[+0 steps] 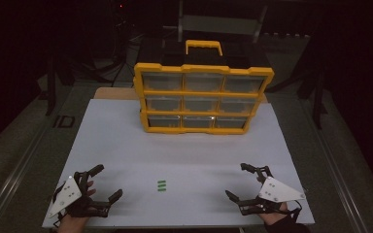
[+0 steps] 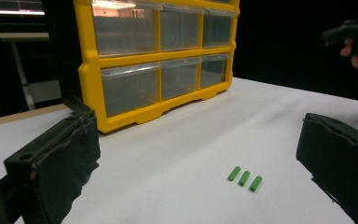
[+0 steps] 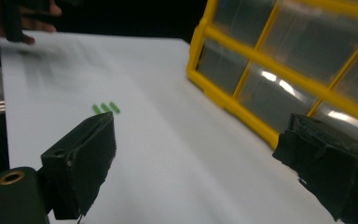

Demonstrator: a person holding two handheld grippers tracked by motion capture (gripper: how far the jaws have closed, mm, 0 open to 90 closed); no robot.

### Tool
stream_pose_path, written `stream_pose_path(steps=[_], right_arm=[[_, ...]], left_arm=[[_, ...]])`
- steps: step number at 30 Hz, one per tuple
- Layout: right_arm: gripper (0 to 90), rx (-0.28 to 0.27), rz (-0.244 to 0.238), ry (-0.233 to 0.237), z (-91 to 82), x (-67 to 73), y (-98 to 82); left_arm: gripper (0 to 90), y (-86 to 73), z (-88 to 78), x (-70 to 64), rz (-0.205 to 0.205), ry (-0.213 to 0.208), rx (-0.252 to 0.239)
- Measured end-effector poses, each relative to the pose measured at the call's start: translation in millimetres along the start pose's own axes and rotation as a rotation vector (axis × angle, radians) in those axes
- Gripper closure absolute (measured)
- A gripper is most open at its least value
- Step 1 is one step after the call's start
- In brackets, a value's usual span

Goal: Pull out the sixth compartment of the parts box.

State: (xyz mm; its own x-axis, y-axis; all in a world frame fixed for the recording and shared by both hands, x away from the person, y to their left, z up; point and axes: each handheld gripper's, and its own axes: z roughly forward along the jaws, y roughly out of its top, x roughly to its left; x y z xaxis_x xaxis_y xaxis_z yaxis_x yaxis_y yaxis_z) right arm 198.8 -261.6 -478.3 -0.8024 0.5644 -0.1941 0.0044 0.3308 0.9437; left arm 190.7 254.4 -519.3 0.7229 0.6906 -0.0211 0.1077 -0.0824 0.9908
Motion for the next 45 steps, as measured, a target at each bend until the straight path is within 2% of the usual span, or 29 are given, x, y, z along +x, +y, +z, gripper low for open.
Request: stream_pose_path(steps=[4,5,10,26,30,37,45], right_arm=[[9.2,-0.016,-0.034,-0.037,-5.8,-11.2,15.1],[9.2,-0.02,-0.042,-0.032,-6.5,-14.4,18.9],[9.2,-0.031,-0.112,-0.067,-7.7,-25.9,38.5],[9.3,-0.054,-0.231,-0.114,5.8,-65.1,83.3],[9.3,-0.053,-0.244,-0.116,9.5,-72.0,90.3],[9.4,-0.041,-0.25,-0.112,24.1,-93.3,101.6],[9.7,-0.021,-0.263,-0.115,37.8,-108.8,110.5]], left_arm=[[0.0,0.4,-0.5,-0.2,0.0,0.002,-0.003],[0.0,0.4,-0.7,-0.1,0.0,0.002,-0.004],[0.0,0.5,-0.7,0.1,0.0,0.001,-0.004],[0.0,0.5,-1.2,-0.3,-0.001,0.0,-0.006],[0.0,0.4,-1.2,-0.4,0.001,-0.001,-0.004],[0.0,0.2,-1.6,-0.6,0.003,-0.001,-0.002],[0.0,0.0,-2.1,-0.4,0.003,0.0,-0.005]])
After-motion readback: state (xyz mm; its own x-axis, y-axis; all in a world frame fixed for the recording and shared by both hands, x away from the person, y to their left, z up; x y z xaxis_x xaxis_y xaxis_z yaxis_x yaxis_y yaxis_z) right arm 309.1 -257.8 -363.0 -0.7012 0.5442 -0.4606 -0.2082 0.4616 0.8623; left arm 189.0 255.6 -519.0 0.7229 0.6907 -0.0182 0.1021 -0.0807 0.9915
